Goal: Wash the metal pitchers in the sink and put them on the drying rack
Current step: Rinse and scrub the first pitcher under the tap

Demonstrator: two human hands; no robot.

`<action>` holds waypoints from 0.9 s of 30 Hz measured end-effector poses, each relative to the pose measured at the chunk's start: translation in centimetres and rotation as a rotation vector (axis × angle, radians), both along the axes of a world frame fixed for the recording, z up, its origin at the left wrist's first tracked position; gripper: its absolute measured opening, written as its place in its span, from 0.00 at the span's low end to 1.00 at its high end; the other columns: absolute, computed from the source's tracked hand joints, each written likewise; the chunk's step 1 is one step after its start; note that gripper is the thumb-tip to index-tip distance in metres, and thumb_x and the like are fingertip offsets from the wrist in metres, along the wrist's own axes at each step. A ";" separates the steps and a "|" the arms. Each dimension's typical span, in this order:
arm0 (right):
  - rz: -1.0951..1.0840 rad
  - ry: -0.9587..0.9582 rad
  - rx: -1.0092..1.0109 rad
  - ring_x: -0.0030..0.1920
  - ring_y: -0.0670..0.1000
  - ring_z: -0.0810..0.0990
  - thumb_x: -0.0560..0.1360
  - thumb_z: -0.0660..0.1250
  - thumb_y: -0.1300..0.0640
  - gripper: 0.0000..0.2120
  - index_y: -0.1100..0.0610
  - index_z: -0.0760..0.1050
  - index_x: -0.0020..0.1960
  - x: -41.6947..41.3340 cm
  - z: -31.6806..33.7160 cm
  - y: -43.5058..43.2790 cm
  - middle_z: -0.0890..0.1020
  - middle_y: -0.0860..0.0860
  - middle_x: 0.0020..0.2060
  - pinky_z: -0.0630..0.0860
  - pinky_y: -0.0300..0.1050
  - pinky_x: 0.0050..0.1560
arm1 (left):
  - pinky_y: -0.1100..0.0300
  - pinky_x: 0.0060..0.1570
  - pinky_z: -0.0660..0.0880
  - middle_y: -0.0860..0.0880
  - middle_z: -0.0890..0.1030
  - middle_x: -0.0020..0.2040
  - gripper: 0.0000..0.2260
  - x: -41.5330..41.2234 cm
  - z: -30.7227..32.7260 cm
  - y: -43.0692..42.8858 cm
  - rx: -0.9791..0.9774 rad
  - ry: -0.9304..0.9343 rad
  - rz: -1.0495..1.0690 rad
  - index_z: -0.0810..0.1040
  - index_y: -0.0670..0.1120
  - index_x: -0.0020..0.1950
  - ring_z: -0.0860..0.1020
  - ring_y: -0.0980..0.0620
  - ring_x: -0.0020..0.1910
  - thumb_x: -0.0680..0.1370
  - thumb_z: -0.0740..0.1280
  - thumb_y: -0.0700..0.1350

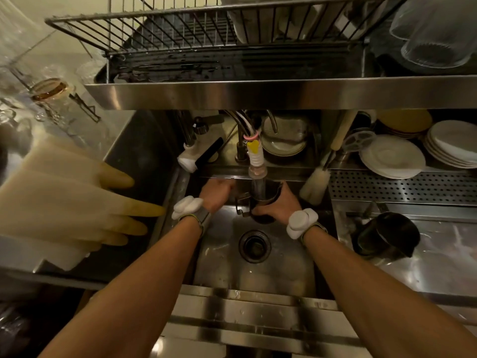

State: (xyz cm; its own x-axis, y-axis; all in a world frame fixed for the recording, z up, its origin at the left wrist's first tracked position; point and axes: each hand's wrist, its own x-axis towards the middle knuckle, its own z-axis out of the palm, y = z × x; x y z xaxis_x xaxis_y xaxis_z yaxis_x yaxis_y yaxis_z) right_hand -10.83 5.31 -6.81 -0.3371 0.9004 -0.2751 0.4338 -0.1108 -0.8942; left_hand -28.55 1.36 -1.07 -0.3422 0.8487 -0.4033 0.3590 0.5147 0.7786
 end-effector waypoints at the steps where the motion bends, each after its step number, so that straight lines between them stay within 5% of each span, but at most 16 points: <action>1: -0.044 -0.010 0.009 0.59 0.49 0.75 0.53 0.82 0.53 0.44 0.55 0.66 0.64 0.0 -0.2 -0.1 0.77 0.50 0.60 0.72 0.45 0.61 | 0.57 0.52 0.70 0.41 0.81 0.55 0.12 -0.3 -0.3 0.1 -0.022 0.100 -0.021 0.82 0.43 0.50 0.78 0.41 0.57 0.77 0.64 0.48; 7: 0.028 -0.036 -0.025 0.55 0.48 0.75 0.51 0.81 0.49 0.42 0.47 0.63 0.59 -1.2 -1.0 -1.2 0.75 0.43 0.52 0.69 0.37 0.50 | 0.56 0.52 0.71 0.45 0.82 0.52 0.15 -0.9 -1.7 0.0 -0.091 0.278 -0.063 0.81 0.48 0.50 0.78 0.42 0.55 0.78 0.60 0.55; 12: -0.073 -0.072 -0.003 0.61 0.53 0.74 0.54 0.82 0.54 0.45 0.54 0.63 0.65 -0.4 -1.0 -0.1 0.76 0.51 0.60 0.69 0.40 0.55 | 0.56 0.52 0.71 0.43 0.81 0.53 0.15 -1.1 -2.1 -0.2 -0.109 0.313 -0.118 0.82 0.46 0.51 0.78 0.41 0.55 0.78 0.60 0.53; 17: 0.010 -0.045 -0.019 0.55 0.48 0.75 0.53 0.82 0.52 0.41 0.47 0.62 0.58 -1.2 -0.8 -0.5 0.75 0.43 0.51 0.68 0.34 0.48 | 0.54 0.54 0.73 0.43 0.82 0.52 0.16 -1.7 -1.7 0.1 -0.116 0.330 -0.126 0.82 0.44 0.49 0.78 0.41 0.54 0.79 0.59 0.53; 22: -0.086 -0.084 0.012 0.61 0.54 0.75 0.56 0.81 0.56 0.44 0.56 0.63 0.66 -0.5 -0.8 0.5 0.77 0.52 0.61 0.69 0.41 0.56 | 0.56 0.51 0.71 0.43 0.81 0.52 0.15 -1.7 -1.8 0.0 -0.104 0.363 -0.149 0.81 0.46 0.50 0.78 0.42 0.54 0.79 0.60 0.54; 27: 0.019 -0.070 -0.016 0.57 0.51 0.76 0.54 0.82 0.53 0.42 0.50 0.64 0.62 -1.7 -0.8 -0.4 0.76 0.45 0.53 0.69 0.40 0.52 | 0.55 0.54 0.72 0.43 0.81 0.53 0.16 -2.1 -1.7 0.2 -0.107 0.354 -0.149 0.82 0.45 0.51 0.78 0.41 0.55 0.79 0.59 0.54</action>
State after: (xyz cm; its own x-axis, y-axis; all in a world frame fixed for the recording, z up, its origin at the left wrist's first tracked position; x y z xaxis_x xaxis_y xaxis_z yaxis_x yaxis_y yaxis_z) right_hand -12.49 4.95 -7.65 -0.3339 0.8891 -0.3131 0.4975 -0.1159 -0.8597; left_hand -30.61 1.53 -2.79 -0.3522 0.8593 -0.3710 0.6724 0.5080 0.5384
